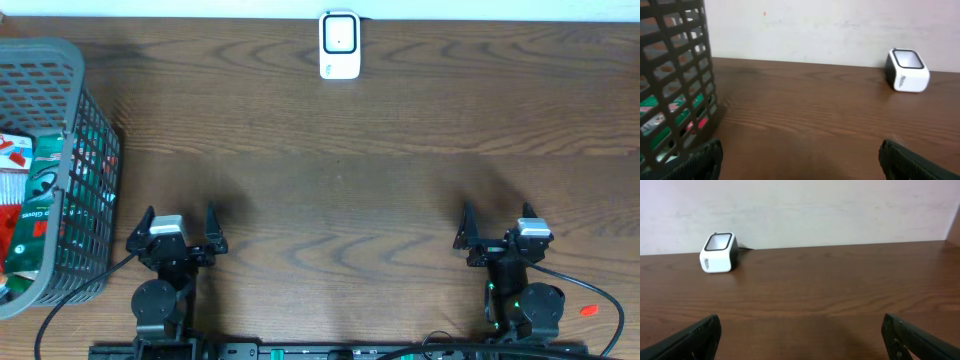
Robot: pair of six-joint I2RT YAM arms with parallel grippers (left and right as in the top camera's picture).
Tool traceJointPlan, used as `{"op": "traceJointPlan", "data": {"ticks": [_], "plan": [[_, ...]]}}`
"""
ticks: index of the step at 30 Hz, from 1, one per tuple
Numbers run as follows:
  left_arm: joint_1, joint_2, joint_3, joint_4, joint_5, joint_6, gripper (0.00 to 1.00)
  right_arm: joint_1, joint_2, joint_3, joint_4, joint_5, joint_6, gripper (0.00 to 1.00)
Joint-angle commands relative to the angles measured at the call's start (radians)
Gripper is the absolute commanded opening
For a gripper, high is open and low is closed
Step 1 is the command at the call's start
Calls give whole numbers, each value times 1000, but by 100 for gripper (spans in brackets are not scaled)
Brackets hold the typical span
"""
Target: Scan the item barcode
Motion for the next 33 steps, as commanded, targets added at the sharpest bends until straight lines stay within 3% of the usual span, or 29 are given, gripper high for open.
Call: {"op": "traceJointPlan", "data": {"ticks": [1,21,28,33], "plan": [[-1,-6,-30,-9,69,-9,99,3,-3,-4,-2,-4,-7,99],[-1,-6,-30,-13,65,-9,99,3,-3,-4,10,-14,3,99],[-1,-6,-30,-12,65,-10,100,3,-3,-3,219,-164,137,99],[-1,-6,-16,-9,65,-28,99,3,-3,-3,220,-166,138,99]]}}
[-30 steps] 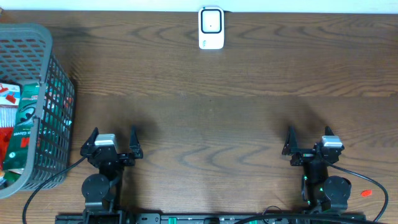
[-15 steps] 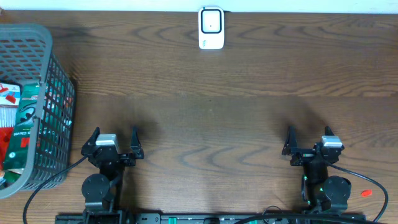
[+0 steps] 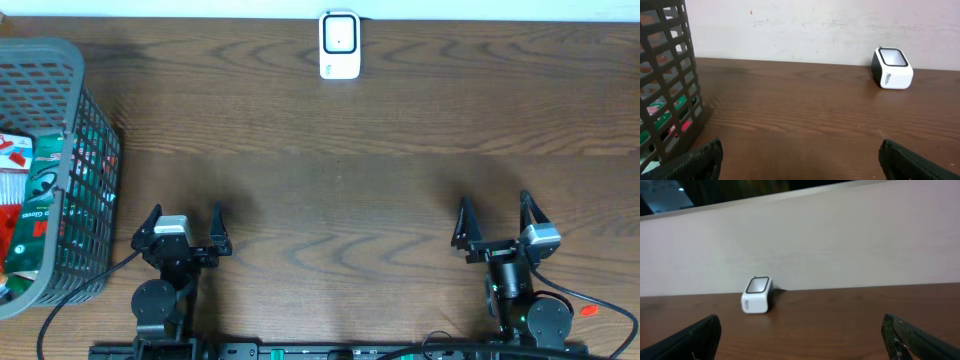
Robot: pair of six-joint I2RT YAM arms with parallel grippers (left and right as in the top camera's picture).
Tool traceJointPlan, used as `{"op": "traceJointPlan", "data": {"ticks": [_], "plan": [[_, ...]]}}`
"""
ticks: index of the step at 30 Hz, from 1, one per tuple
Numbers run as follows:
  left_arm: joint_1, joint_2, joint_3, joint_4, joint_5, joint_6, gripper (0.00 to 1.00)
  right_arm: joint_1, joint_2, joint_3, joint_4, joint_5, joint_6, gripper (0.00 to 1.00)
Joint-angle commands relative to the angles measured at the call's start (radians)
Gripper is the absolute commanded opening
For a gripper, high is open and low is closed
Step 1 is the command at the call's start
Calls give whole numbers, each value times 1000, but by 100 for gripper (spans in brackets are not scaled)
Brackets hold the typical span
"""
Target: Scan the item barcode
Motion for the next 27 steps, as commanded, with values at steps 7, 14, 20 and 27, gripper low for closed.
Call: {"op": "traceJointPlan", "data": {"ticks": [7,14,20,27], "plan": [[-1,4,55,-11,13,-17,99,3,-4,-1,-81,-27,30,99],[-1,140,180,-18,13,-16,99,3,-4,-1,-158,-27,18,99],[-1,335,310,-18,13,-15,99,3,-4,-1,-189,-27,18,99],[-1,483,439,-18,74,-8,99,3,-3,-1,-210,-24,11,99]]}}
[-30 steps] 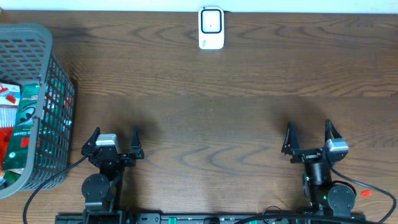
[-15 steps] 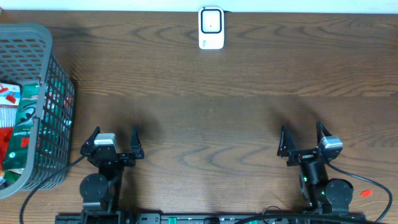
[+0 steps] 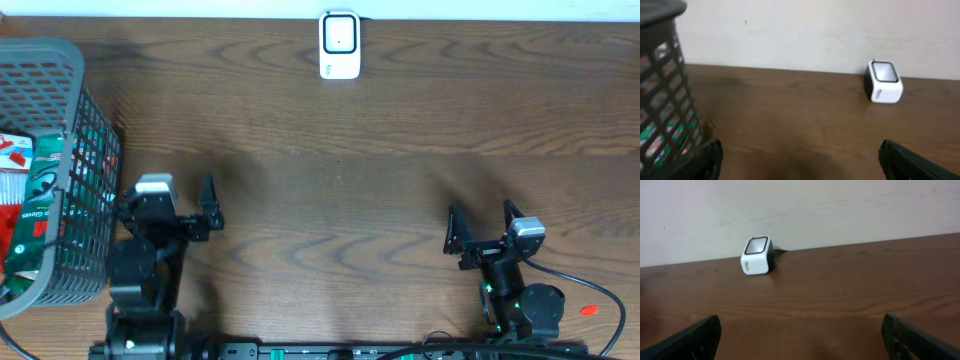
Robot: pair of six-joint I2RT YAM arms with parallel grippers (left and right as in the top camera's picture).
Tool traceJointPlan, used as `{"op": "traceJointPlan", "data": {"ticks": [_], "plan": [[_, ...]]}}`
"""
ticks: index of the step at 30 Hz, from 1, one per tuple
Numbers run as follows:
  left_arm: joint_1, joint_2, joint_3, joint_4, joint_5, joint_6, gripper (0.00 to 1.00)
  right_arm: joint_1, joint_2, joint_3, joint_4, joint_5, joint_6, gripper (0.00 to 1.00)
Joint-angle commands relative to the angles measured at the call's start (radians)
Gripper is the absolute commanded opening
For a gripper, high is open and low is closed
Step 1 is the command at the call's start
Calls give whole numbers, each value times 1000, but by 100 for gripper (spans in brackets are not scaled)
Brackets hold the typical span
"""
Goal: Scan the item barcode
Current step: 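Raise the left gripper and move it over the grey basket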
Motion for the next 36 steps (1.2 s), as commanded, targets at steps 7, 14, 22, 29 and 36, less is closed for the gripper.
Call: {"op": "traceJointPlan", "data": {"ticks": [7,14,22,29,36], "plan": [[-1,21,42,50,50,24,99,3,-3,-1,-5,-2,-3,99],[-1,34,77,48,60,-21,99,3,10,-1,-5,-2,-3,99],[-1,175,281,-40,60,-16,99,3,59,-1,-4,-2,-3,99],[-1,283,482,-108,60,52,99,3,83,-2,-4,-2,-3,99],[-1,256,605,-105,-59,115,99,3,87,-2,-4,-2,-3,99]]}}
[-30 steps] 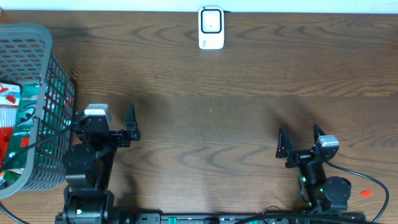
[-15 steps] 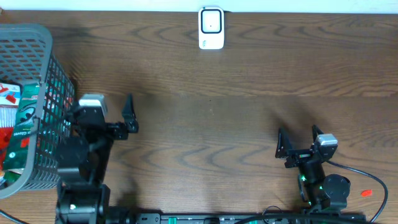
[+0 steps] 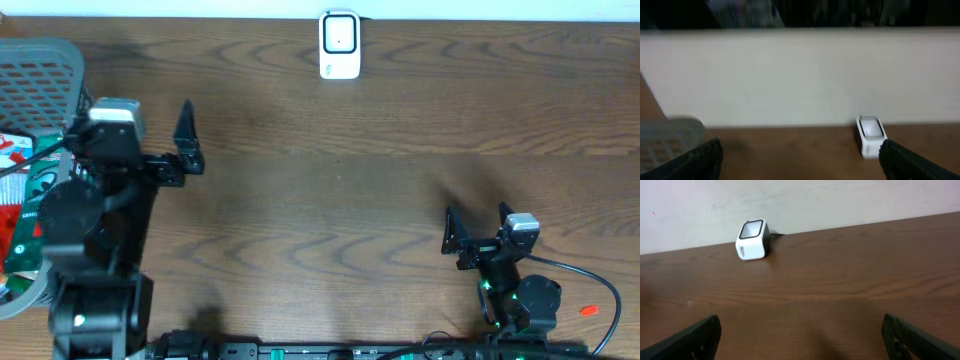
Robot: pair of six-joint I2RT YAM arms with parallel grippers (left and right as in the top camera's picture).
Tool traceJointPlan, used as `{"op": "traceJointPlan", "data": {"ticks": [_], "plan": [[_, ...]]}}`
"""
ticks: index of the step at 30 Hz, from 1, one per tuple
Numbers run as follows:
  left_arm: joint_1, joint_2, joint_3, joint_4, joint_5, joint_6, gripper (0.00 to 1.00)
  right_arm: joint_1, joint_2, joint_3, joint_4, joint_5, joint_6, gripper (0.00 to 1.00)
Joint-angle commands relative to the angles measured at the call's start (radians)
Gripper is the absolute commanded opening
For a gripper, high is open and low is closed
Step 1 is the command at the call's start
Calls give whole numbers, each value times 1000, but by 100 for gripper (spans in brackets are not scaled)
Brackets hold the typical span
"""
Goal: Scan the item barcode
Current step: 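Raise the left gripper and move it over the grey basket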
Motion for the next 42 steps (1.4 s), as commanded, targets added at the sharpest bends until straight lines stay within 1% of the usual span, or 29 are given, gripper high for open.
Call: {"op": "traceJointPlan", "data": {"ticks": [1,4,8,14,18,23,26,28,32,35,39,42], "plan": [[-1,-34,74,2,-106,77,99,3,2,-2,-3,-2,-3,99],[-1,-43,118,-10,-190,140,99,3,2,-2,-3,-2,-3,99],[-1,-40,158,-9,-288,175,99,3,2,-2,-3,-2,-2,99],[-1,-13,238,-14,-414,266,100,3,2,-2,-3,-2,5,99],[-1,34,319,-70,-421,351,98,3,2,-2,-4,-2,5,99],[-1,122,400,-161,-551,459,98,3,2,-2,-4,-2,5,99],[-1,162,417,-209,-596,528,98,3,2,-2,-5,-2,5,99],[0,176,417,-228,-604,553,98,3,2,-2,-5,-2,5,99],[6,192,417,-230,-605,565,98,3,2,-2,-5,-2,5,99],[37,199,417,-230,-605,586,98,3,2,-2,-5,-2,5,99],[77,187,417,-230,-603,586,98,3,2,-2,-6,-2,5,99],[79,161,417,-230,-595,585,98,3,2,-2,-6,-2,5,99]]}}
